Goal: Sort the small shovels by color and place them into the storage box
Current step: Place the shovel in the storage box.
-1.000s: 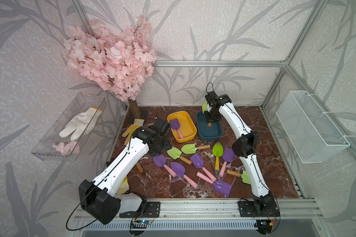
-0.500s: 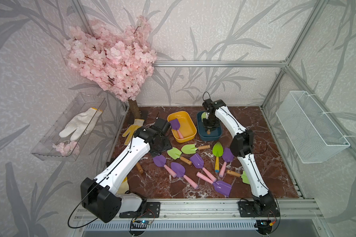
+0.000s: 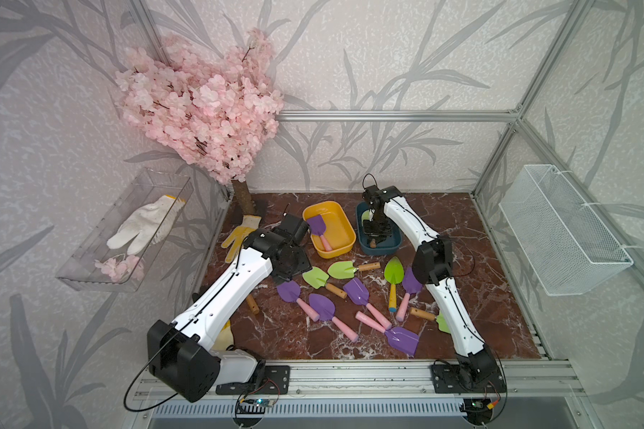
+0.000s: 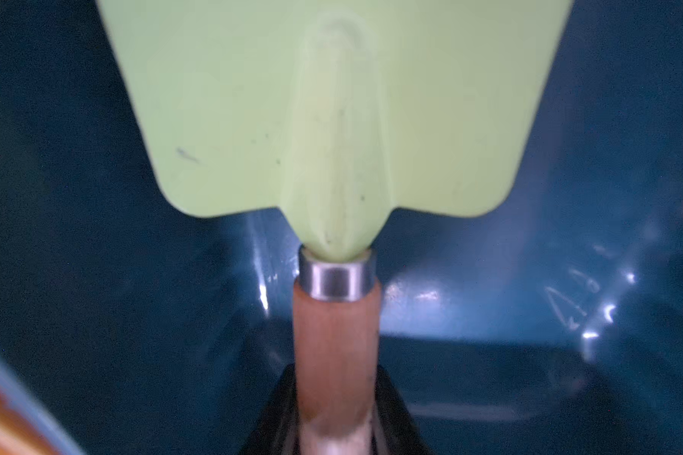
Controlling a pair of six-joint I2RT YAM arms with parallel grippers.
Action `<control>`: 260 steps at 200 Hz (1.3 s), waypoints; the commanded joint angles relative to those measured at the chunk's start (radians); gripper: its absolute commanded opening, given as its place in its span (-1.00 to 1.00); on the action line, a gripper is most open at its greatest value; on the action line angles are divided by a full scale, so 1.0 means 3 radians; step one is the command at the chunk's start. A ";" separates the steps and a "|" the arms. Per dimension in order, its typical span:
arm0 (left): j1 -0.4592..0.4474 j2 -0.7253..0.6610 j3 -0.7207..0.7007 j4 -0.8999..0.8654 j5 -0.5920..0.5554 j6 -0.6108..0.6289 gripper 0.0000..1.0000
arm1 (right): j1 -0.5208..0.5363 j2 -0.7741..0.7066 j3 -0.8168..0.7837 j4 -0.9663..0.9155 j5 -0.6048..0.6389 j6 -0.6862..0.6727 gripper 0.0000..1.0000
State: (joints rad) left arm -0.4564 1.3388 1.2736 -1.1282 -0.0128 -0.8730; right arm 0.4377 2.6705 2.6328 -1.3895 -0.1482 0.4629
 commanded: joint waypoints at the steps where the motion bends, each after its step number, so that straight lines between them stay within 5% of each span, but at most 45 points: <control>1: -0.0006 0.0024 -0.0022 -0.0009 -0.0016 0.0034 0.35 | 0.0011 0.0081 0.0014 0.0025 -0.0057 0.0068 -0.85; 260: 0.0011 0.0046 -0.0236 0.0144 0.0063 0.0036 0.35 | 0.0061 0.0380 0.0220 0.0086 -0.0160 -0.0004 -0.63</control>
State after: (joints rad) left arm -0.4553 1.3396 1.2091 -1.0885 0.0025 -0.8715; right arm 0.4438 2.7399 2.6865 -1.3727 -0.1844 0.4706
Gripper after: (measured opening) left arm 0.677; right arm 0.274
